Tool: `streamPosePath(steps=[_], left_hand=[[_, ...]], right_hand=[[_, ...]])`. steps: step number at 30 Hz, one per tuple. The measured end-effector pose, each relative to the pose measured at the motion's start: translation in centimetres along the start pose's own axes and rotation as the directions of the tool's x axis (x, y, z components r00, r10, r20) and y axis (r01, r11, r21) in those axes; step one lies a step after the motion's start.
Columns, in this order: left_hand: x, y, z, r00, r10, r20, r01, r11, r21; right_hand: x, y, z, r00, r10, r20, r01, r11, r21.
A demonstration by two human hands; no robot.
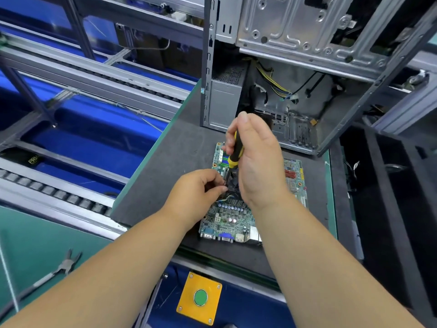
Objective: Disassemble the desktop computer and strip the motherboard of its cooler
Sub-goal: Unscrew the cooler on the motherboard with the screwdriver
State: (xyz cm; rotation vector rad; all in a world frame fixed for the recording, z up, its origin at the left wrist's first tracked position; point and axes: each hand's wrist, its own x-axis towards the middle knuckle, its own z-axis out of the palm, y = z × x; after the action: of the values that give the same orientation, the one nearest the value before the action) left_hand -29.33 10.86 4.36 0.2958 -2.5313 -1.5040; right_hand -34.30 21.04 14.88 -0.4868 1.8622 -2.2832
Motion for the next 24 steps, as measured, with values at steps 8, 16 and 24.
streamPosePath(steps=[8, 16, 24], left_hand=[[-0.2, 0.7, -0.4, 1.0, 0.029, 0.006, -0.029, 0.999, -0.017], [0.5, 4.5, -2.4, 0.985, 0.1, 0.144, -0.026, 0.897, -0.441], [0.5, 3.6, -1.6, 0.979, 0.202, -0.015, -0.199, 0.945, -0.26]], right_hand=[[1.1, 0.1, 0.3, 0.982, -0.001, 0.191, -0.03, 0.987, 0.16], [2.3, -0.8, -0.8, 0.927, 0.056, 0.37, -0.08, 0.996, 0.049], [1.6, -1.2, 0.0, 0.96, 0.096, 0.262, -0.006, 0.946, -0.325]])
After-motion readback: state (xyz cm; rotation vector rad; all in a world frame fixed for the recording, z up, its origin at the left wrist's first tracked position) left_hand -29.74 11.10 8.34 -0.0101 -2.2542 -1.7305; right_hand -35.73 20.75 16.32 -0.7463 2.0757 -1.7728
